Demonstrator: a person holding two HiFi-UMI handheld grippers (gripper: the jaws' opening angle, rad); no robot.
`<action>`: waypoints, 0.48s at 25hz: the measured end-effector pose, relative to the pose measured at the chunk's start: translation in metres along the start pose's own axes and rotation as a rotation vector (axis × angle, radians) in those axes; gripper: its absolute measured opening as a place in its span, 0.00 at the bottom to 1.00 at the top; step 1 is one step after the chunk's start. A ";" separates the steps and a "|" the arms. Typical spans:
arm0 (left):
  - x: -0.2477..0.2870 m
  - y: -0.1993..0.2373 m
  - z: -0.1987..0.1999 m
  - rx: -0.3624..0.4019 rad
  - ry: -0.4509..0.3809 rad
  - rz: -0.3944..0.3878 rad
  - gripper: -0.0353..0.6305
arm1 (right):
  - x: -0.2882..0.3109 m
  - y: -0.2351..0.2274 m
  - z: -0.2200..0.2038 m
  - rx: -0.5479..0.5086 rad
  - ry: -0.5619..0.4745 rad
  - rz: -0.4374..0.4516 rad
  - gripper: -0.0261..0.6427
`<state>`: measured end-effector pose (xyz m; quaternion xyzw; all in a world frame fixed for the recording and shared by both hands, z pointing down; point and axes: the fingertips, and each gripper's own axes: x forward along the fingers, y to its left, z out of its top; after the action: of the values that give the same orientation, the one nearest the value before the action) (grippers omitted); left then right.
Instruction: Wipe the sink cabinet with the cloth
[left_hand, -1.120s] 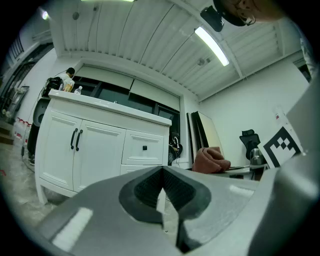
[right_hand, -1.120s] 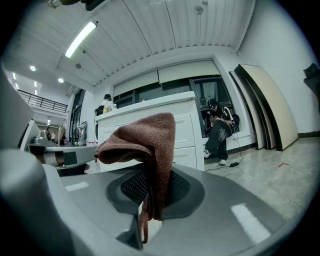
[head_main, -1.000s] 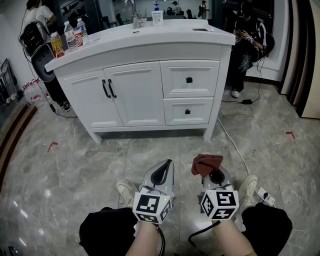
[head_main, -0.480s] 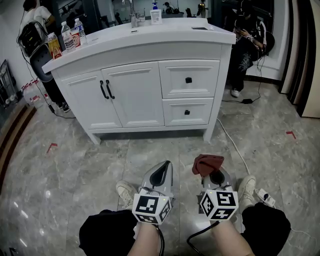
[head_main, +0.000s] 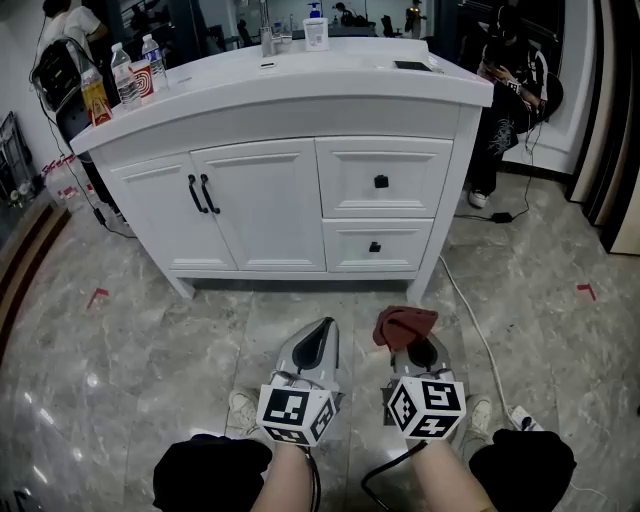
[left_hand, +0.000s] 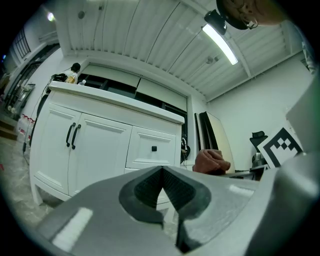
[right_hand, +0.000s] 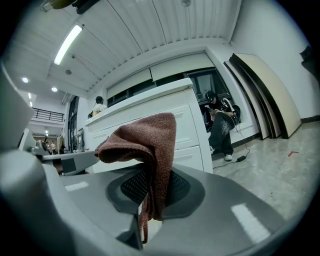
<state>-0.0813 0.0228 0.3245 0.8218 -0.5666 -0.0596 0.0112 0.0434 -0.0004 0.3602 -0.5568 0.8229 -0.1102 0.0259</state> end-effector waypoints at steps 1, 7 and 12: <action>0.008 0.006 -0.001 0.004 0.002 0.008 0.05 | 0.011 -0.003 0.003 -0.003 0.000 0.008 0.16; 0.060 0.038 -0.006 0.024 0.023 0.048 0.05 | 0.080 -0.016 0.023 -0.001 -0.007 0.059 0.16; 0.111 0.065 0.006 0.014 -0.005 0.047 0.05 | 0.135 -0.020 0.050 -0.042 -0.027 0.110 0.16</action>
<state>-0.1030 -0.1037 0.3150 0.8082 -0.5862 -0.0573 0.0055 0.0190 -0.1402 0.3271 -0.5126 0.8539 -0.0838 0.0316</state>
